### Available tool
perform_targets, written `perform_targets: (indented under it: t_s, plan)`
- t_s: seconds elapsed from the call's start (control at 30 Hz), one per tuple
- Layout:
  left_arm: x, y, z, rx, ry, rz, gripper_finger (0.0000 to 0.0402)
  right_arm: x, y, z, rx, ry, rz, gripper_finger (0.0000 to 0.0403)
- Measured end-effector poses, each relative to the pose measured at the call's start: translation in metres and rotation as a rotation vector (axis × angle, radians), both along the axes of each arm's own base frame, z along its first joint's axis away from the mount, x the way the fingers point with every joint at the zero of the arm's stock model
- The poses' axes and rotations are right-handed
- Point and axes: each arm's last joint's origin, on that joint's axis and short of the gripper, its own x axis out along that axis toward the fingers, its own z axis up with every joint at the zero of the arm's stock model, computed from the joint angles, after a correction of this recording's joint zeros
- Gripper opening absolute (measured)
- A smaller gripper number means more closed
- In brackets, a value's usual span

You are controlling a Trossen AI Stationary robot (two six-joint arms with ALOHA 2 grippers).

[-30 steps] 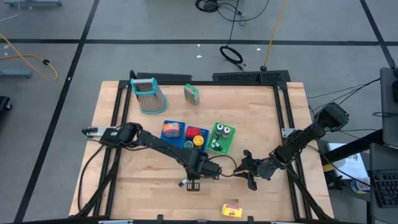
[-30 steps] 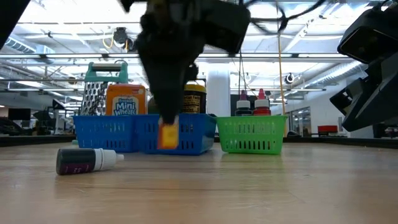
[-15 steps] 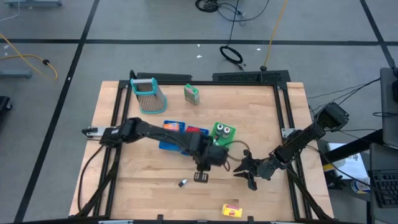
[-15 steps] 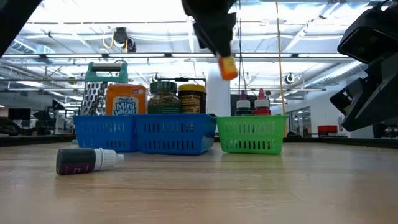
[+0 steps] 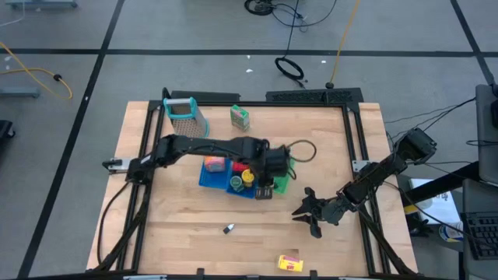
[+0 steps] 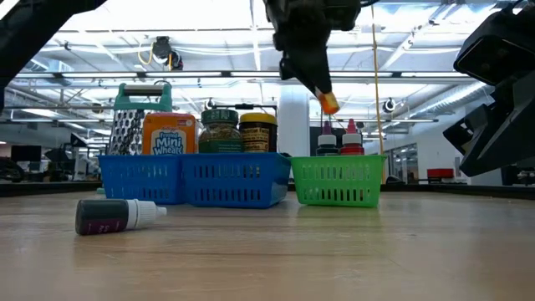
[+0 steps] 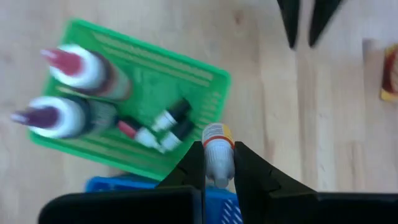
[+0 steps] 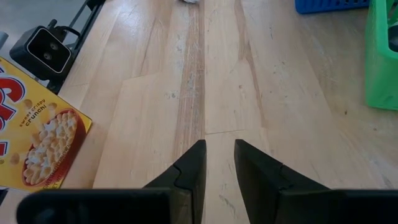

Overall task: Pick & Place Kitchen Items
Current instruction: Put the yellow food color into the green bin

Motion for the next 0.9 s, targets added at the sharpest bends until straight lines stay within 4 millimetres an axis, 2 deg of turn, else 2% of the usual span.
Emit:
perform_targets:
  t_s: [0.2, 0.33, 0.5, 0.7, 0.9]
  plan:
    - [0.004, 0.014, -0.001, 0.011, -0.036, 0.006, 0.0059, 0.000, 0.000, 0.000, 0.000, 0.000, 0.000, 0.0075]
    - [0.007, 0.020, -0.007, 0.013, -0.026, 0.014, 0.0049, 0.000, 0.000, 0.000, 0.000, 0.000, 0.001, 0.0075]
    - [0.011, 0.023, -0.012, 0.014, -0.038, 0.019, 0.0041, 0.000, 0.000, 0.000, -0.002, 0.000, 0.003, 0.0075]
    - [0.018, 0.024, -0.028, 0.013, -0.024, 0.019, 0.0060, 0.000, 0.000, 0.000, -0.001, 0.001, 0.004, 0.0075]
    - [0.023, 0.026, -0.037, 0.021, -0.022, 0.006, 0.0042, 0.000, 0.000, 0.000, -0.002, 0.003, 0.003, 0.0075]
